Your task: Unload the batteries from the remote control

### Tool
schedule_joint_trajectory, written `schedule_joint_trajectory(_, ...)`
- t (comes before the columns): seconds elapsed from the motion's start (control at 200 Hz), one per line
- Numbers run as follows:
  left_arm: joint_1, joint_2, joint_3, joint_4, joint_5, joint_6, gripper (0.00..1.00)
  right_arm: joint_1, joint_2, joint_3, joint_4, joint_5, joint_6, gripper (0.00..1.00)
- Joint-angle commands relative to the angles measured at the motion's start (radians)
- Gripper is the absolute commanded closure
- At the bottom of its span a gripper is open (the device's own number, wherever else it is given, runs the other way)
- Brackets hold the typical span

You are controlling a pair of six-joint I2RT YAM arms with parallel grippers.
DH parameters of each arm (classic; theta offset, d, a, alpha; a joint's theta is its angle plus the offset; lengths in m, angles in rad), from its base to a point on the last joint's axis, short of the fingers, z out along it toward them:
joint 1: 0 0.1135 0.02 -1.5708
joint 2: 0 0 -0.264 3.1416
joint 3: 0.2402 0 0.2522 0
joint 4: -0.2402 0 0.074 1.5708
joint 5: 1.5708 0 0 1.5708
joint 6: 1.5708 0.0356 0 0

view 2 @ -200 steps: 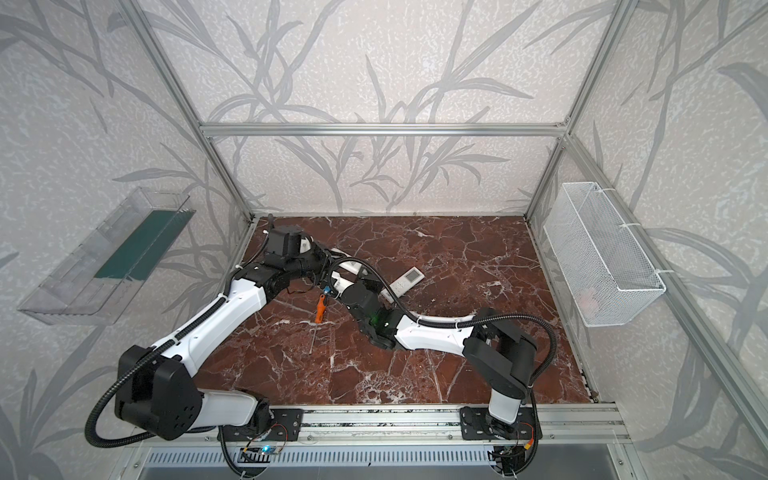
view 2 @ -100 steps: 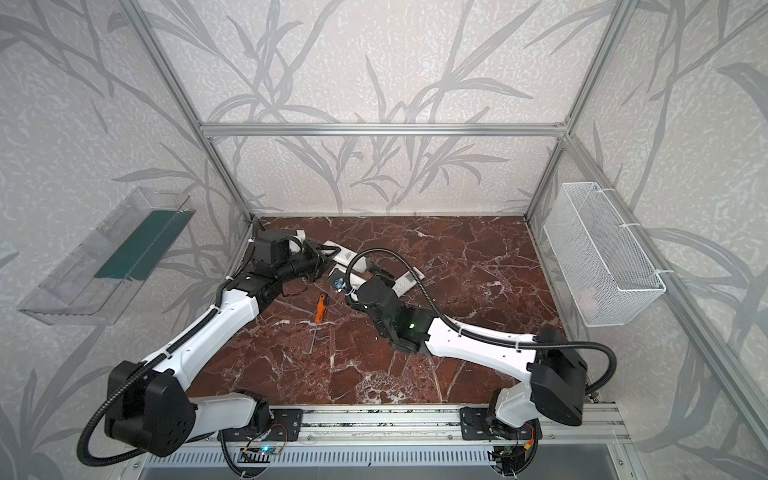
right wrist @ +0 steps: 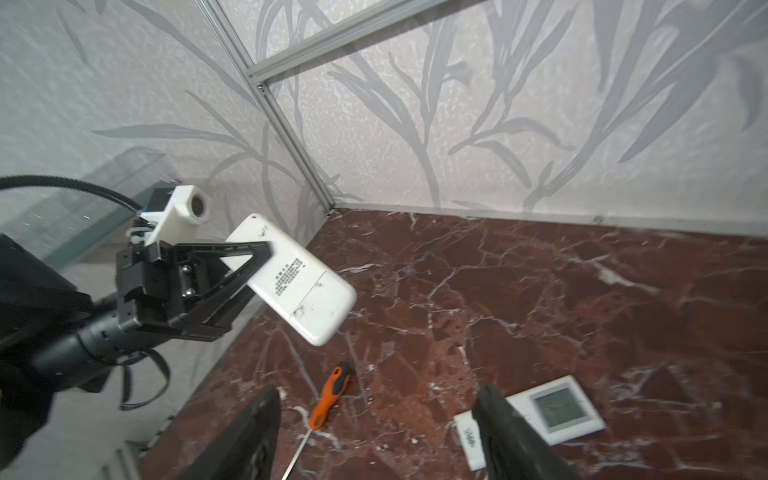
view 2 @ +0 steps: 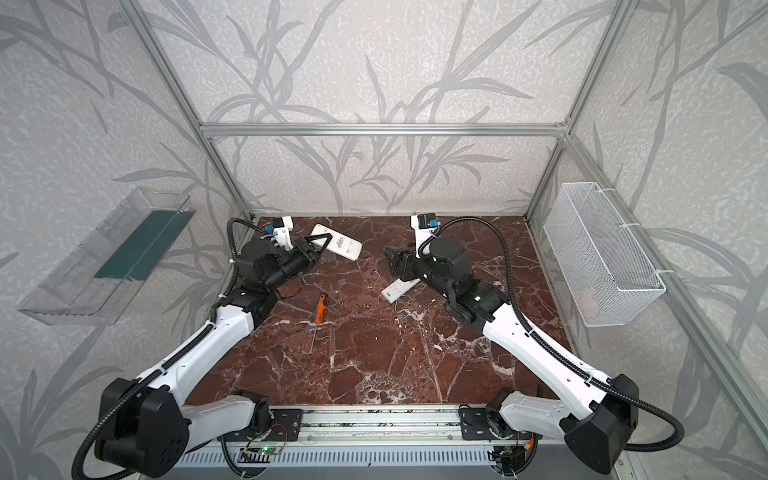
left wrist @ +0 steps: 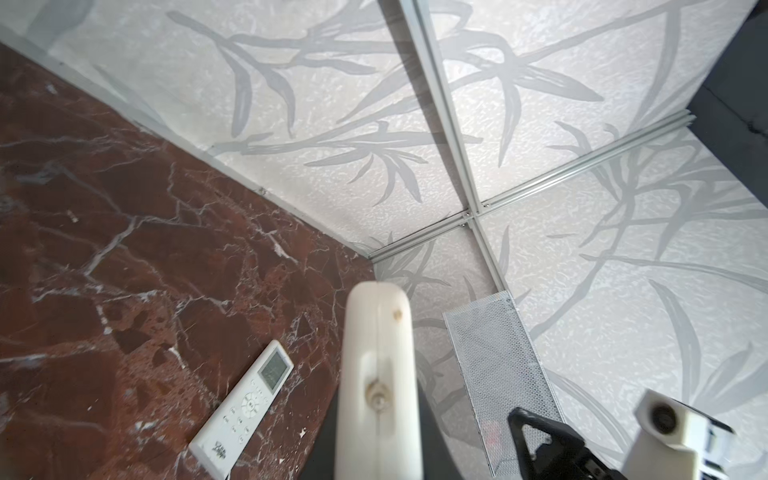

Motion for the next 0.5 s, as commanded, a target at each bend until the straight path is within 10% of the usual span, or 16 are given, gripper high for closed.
schedule_joint_trajectory(0.0,0.001,-0.004,0.009,0.211,0.066,-0.030,1.00,-0.006,0.067,-0.033,0.209,-0.244,0.311,0.26)
schedule_joint_trajectory(0.495,-0.001,-0.011,0.040,0.240,0.197,-0.081,1.00,-0.020,0.277,0.041,0.459,-0.361,0.495,0.34)
